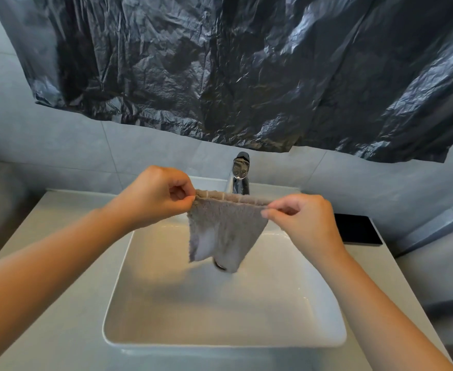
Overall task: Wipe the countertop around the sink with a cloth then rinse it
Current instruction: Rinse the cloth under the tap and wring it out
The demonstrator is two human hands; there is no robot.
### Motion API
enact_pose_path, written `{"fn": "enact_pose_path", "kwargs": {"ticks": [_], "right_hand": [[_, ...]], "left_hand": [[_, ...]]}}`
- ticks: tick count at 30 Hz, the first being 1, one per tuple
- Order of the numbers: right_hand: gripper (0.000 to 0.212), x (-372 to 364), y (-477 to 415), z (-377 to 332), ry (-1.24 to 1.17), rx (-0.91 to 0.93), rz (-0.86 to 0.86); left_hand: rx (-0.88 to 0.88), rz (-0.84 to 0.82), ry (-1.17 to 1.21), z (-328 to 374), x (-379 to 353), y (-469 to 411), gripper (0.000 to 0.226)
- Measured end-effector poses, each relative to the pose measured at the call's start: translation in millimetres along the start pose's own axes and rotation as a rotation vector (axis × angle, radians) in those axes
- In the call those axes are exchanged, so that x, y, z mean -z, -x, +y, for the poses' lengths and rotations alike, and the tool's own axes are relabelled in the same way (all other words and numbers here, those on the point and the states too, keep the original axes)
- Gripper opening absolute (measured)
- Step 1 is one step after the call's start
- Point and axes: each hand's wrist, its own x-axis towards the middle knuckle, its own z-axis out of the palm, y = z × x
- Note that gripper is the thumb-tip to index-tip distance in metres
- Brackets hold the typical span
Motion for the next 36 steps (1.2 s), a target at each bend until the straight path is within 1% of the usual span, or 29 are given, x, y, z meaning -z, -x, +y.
{"fn": "enact_pose_path", "kwargs": {"ticks": [1,3,5,7,8,9,10,11,12,14,15,16,20,22,25,27,29,31,33,34,35,36], "right_hand": [[0.012,0,0,-3,-0.010,0.030,0.052],[0.018,2,-2,-6,0.028,0.084,0.077],[0.019,4,-5,-5,0.125,0.132,0.018],[0.008,4,-9,-3,0.232,0.138,-0.066],[0.009,4,-9,-2,0.249,0.115,-0.102],[0.012,3,-9,1,0.233,0.084,-0.129],[0.014,2,-8,2,0.192,0.040,-0.143],[0.016,2,-8,2,0.120,-0.020,-0.143],[0.018,1,-6,2,0.017,-0.087,-0.129],[0.019,-3,-4,-5,-0.217,-0.206,-0.073],[0.019,-6,-3,-11,-0.303,-0.232,-0.062],[0.019,-9,-1,-17,-0.355,-0.224,-0.068],[0.016,-27,9,-30,-0.419,-0.068,-0.177],[0.012,-31,10,-28,-0.480,-0.075,-0.196],[0.015,-29,11,-22,-0.568,-0.104,-0.243],[0.020,-28,14,-18,-0.600,-0.097,-0.294],[0.025,-29,17,-13,-0.608,-0.068,-0.346],[0.027,-26,17,-9,-0.657,-0.099,-0.343],[0.024,-26,16,1,-0.685,-0.173,-0.263],[0.020,-27,16,8,-0.642,-0.201,-0.233],[0.021,-30,18,14,-0.571,-0.228,-0.249],[0.036,-37,21,19,-0.513,-0.258,-0.319]], "left_hand": [[-0.005,0.038,0.008,1,-1,0,0.011],[0.009,0.060,0.068,4,-3,1,0.017],[0.018,0.024,0.091,6,-6,1,0.025],[-0.035,-0.036,-0.062,7,-9,-1,0.023],[-0.043,-0.051,-0.126,7,-11,-3,0.022],[-0.010,-0.044,-0.139,7,-12,-4,0.021],[0.072,-0.033,-0.097,7,-14,-6,0.019],[0.197,-0.015,0.017,10,-15,-8,0.017],[0.359,0.006,0.204,13,-15,-10,0.014],[0.672,0.023,0.663,24,-18,-13,0.009],[0.752,0.038,0.803,28,-20,-14,0.008],[0.785,0.050,0.869,32,-23,-14,0.008],[0.770,0.060,1.000,47,-38,-12,0.007],[0.750,0.042,1.019,51,-40,-11,0.007],[0.650,-0.023,1.005,51,-39,-9,0.006],[0.596,-0.067,0.948,50,-36,-7,0.017],[0.578,-0.078,0.842,47,-35,-7,0.025],[0.580,-0.077,0.832,43,-34,-8,0.021],[0.599,-0.086,0.888,41,-30,-10,0.018],[0.610,-0.088,0.915,41,-27,-13,0.018],[0.617,-0.089,0.939,40,-23,-16,0.017],[0.620,-0.090,0.963,41,-19,-19,0.016]]}}
